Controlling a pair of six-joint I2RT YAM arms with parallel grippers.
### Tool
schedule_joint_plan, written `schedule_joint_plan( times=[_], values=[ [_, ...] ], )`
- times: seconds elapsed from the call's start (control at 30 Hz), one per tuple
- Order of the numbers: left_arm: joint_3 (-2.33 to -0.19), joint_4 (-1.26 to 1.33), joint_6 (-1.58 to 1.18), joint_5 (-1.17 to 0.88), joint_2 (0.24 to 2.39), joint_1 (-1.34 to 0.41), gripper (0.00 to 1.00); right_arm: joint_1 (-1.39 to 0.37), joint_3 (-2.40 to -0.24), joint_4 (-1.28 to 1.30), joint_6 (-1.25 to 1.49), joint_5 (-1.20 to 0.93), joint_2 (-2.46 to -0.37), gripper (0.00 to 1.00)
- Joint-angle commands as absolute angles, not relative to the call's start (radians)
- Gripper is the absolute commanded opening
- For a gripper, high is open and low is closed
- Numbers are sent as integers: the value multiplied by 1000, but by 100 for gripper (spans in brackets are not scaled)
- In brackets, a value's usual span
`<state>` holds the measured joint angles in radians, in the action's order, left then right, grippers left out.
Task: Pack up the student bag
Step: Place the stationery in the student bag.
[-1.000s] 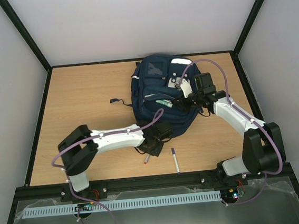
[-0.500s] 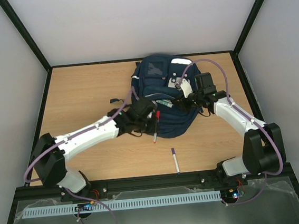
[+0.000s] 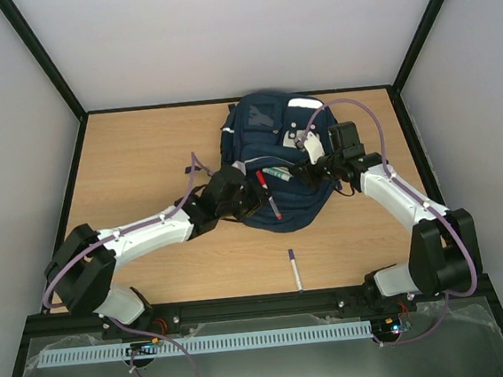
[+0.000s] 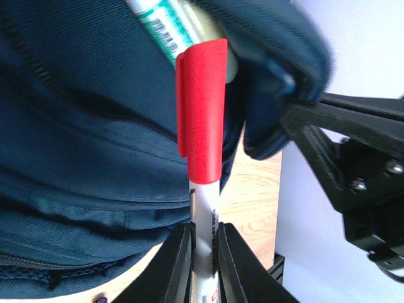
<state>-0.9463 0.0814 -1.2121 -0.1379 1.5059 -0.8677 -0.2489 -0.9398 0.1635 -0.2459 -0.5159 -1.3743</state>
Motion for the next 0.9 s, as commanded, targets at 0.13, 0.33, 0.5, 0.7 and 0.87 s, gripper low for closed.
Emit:
schedule_joint_plan(
  times=[0.13,0.33,0.5,0.7,0.87],
  values=[
    [-951,262,-1396,-118,1565,-890,2,-244,-952,179,-229,-544,-1353,1],
    [-1029,208,-1459,-99,1643,-888,2,-244,-952,181,-230,-549,-1352,1],
    [-1071,160,-1518,-4,1675,-882,2,-243,-950,179,-229,-551,-1343,1],
    [-1143,163,-1544,20,1745,-837,2,-244,-949,180,-230,-560,-1337,1],
    [-1220,151,-1559,15,1811,-827,2,-244,-947,176,-231,-568,-1331,1]
  ],
)
